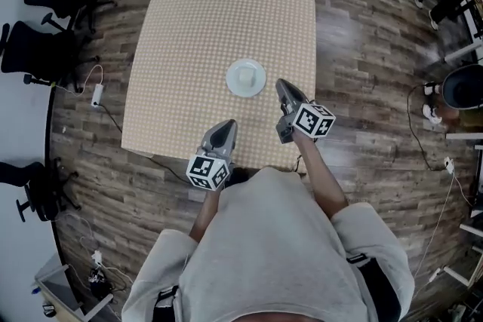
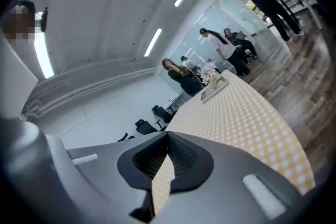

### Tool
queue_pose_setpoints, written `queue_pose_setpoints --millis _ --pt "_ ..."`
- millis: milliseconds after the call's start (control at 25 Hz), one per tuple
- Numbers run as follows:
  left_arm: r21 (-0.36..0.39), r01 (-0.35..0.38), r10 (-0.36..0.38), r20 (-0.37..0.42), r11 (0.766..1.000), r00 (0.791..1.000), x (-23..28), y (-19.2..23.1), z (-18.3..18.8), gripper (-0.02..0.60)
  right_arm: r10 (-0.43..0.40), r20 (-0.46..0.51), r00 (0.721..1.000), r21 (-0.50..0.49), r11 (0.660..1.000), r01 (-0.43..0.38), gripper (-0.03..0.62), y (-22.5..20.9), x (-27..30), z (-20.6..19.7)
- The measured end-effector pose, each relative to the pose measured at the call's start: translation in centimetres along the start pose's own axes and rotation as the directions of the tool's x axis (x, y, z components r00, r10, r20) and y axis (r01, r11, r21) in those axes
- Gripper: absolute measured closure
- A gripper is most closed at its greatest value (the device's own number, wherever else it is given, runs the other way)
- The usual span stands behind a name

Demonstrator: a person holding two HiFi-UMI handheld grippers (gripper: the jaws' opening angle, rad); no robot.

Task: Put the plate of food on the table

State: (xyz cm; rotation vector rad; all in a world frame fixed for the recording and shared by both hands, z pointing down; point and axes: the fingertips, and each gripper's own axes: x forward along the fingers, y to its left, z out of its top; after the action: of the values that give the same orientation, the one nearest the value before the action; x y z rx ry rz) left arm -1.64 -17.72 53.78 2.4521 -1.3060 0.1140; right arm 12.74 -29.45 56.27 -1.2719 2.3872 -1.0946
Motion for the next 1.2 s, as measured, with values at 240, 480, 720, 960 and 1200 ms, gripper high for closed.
queue_pose_setpoints --millis 240,480,720,960,1200 --pt "0.049 0.016 -0.018 0.039 0.999 0.999 0.3 -3.9 1.6 0.572 0.159 -0.032 0.987 -0.144 0.976 -0.162 0.594 5.2 -3.8 1.9" --pt "0.080 0.040 -0.045 0.070 0.996 0.997 -0.3 -7.0 2.3 0.574 0.183 -0.077 0.980 -0.273 0.941 -0.198 0.594 7.8 -6.8 1.4" --pt "0.094 0.062 -0.072 0.099 0.994 0.992 -1.5 -7.9 2.7 0.573 0.159 -0.105 0.982 -0.376 0.907 -0.187 0.594 10.3 -9.5 -1.1" --pt "0.095 0.089 -0.100 0.125 0.991 0.987 -5.2 -7.2 2.8 0.573 0.108 -0.140 0.984 -0.504 0.848 -0.164 0.595 14.5 -11.4 -6.1" --pt "0.088 0.090 -0.099 0.104 0.992 0.990 -12.3 -5.4 1.5 0.573 0.091 -0.135 0.987 -0.528 0.836 -0.149 0.595 19.9 -12.7 -11.5"
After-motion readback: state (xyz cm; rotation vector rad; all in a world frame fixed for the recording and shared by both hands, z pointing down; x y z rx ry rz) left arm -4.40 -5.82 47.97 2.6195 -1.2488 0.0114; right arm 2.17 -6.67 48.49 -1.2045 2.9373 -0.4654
